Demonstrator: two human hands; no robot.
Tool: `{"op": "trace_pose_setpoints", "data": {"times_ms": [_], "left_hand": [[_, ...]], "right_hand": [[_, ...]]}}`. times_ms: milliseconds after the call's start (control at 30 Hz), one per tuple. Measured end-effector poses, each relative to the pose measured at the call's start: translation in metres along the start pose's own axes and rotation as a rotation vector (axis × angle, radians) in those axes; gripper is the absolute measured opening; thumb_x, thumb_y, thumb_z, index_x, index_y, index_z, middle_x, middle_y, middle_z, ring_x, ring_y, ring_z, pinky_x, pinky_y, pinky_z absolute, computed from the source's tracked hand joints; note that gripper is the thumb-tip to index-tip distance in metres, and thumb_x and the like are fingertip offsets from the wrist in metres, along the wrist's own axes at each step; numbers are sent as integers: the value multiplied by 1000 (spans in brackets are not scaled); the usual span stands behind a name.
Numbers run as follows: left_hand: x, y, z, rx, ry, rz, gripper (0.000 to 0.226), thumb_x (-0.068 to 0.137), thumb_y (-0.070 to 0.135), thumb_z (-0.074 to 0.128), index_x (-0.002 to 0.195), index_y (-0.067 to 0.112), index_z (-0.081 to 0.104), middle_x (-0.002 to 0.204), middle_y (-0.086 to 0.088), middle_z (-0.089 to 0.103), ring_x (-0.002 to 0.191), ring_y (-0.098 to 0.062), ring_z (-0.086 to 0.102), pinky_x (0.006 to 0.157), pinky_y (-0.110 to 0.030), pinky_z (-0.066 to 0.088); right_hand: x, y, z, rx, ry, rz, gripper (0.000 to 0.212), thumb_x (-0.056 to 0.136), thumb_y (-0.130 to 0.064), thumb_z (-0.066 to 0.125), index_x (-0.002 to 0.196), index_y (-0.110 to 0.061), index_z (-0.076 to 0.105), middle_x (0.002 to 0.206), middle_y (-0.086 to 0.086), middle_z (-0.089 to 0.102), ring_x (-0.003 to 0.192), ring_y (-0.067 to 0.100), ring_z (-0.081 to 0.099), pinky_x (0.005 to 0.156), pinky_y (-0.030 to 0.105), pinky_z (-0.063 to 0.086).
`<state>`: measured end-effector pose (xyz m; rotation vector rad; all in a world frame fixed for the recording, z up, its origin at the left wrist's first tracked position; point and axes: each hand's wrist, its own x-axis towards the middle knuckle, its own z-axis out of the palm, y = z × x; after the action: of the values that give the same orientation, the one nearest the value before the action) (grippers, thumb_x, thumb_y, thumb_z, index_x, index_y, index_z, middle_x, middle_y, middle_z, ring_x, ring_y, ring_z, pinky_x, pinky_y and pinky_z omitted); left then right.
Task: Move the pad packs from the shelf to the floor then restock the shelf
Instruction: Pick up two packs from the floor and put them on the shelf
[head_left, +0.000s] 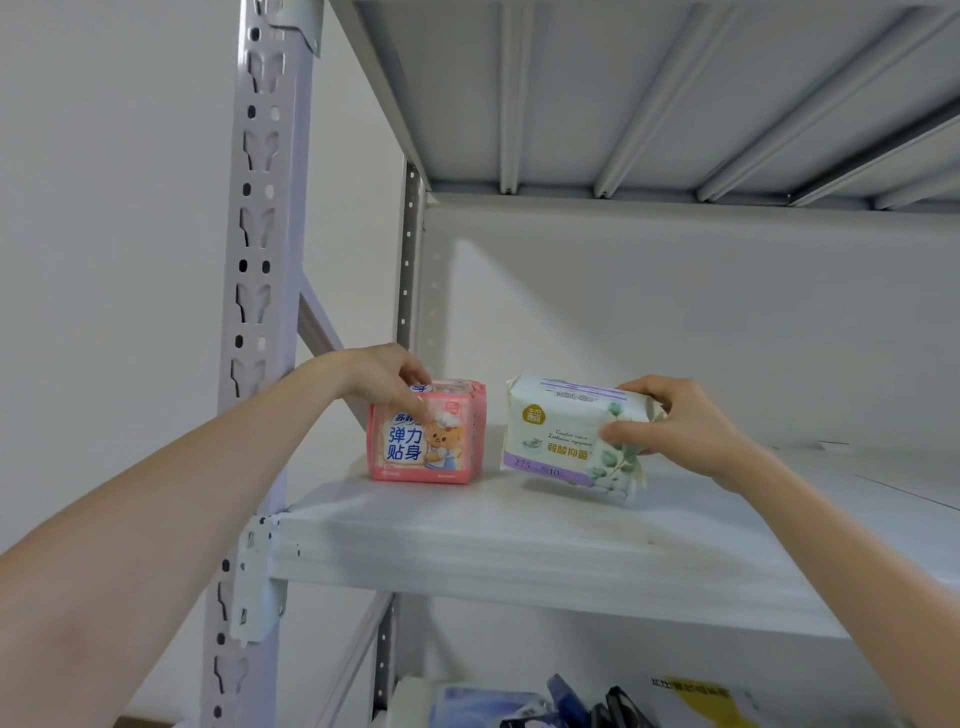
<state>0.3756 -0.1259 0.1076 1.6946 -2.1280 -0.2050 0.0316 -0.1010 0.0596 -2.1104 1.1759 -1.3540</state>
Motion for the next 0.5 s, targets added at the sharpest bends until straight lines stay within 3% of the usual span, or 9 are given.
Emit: {"op": "trace_pose_setpoints", "data": {"times_ms": [167, 333, 500], "left_hand": [[-7, 13, 2, 95, 60, 71, 84, 71, 41, 82, 142, 20, 42, 142, 3, 47, 129, -17, 46, 93, -24, 38], [-21, 54, 8, 9, -24, 256, 98, 62, 53, 83, 145, 34, 35, 147, 15, 42, 129, -2, 37, 98, -25, 33], [-18, 83, 13, 32, -52, 337, 93, 64, 46, 84, 144, 31, 39, 143, 17, 46, 132, -3, 39, 105, -28, 36]], "right_hand": [[-5, -1, 0, -21, -12, 23, 38, 66, -18, 85, 100, -20, 66, 89, -3, 73, 75, 8, 71, 57, 20, 54], [-8, -9, 0, -24, -28, 33, 42, 67, -18, 85, 104, -16, 66, 91, 0, 73, 76, 9, 71, 58, 21, 55], [-6, -16, -3, -46, -27, 24, 43, 66, -17, 85, 105, -14, 66, 94, 3, 72, 78, 12, 72, 62, 25, 58]]}}
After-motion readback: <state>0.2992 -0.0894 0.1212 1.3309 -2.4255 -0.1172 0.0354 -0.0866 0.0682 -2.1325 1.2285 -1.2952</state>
